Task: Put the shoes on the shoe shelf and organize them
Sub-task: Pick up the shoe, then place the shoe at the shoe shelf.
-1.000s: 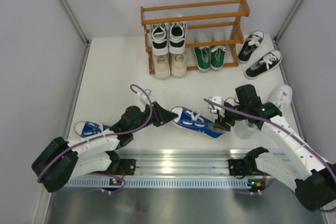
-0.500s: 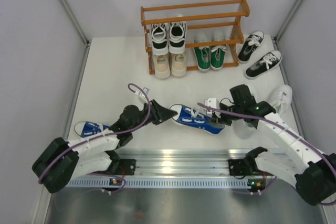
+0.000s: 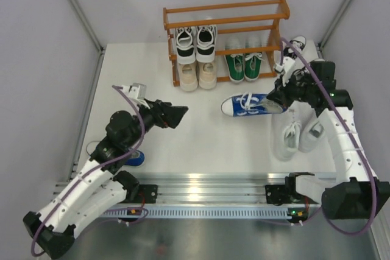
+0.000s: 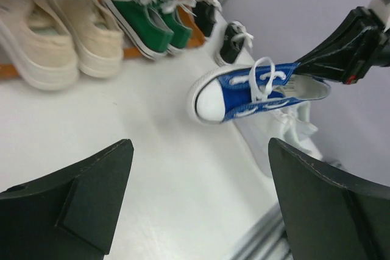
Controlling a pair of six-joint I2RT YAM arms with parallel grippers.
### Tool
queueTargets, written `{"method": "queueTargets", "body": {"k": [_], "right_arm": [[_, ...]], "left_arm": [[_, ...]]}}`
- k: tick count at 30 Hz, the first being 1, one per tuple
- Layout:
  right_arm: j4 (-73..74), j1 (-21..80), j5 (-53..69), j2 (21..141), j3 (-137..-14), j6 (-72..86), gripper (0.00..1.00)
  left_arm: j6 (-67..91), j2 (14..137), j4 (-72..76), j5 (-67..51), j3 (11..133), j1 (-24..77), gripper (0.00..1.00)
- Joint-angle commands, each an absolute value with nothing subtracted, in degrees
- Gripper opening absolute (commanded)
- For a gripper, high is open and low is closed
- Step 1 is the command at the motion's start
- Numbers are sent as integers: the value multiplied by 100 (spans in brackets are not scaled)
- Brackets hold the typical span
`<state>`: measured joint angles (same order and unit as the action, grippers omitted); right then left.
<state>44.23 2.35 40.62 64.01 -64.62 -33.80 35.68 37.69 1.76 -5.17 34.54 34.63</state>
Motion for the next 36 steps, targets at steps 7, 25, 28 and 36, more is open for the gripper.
{"method": "queueTargets", "body": {"k": [7,25,28,36], "right_arm": [[2947,-746,4500,7372,-7629,-942,0],[1214,-923,5045,8463,-8710,1476,0],[889,-923,4966,8709,-8877,1801,0],[-613,-914,4466,9351,-8939,2961,0]], "left_arm": [[1195,2366,-2320,545,3842,3445,98],[1248,1538,-2347,791,3480,3445,98],[1248,1521,-2355,826,3472,3445,98],[1257,1503,-2391,896,3472,3454,98]]}}
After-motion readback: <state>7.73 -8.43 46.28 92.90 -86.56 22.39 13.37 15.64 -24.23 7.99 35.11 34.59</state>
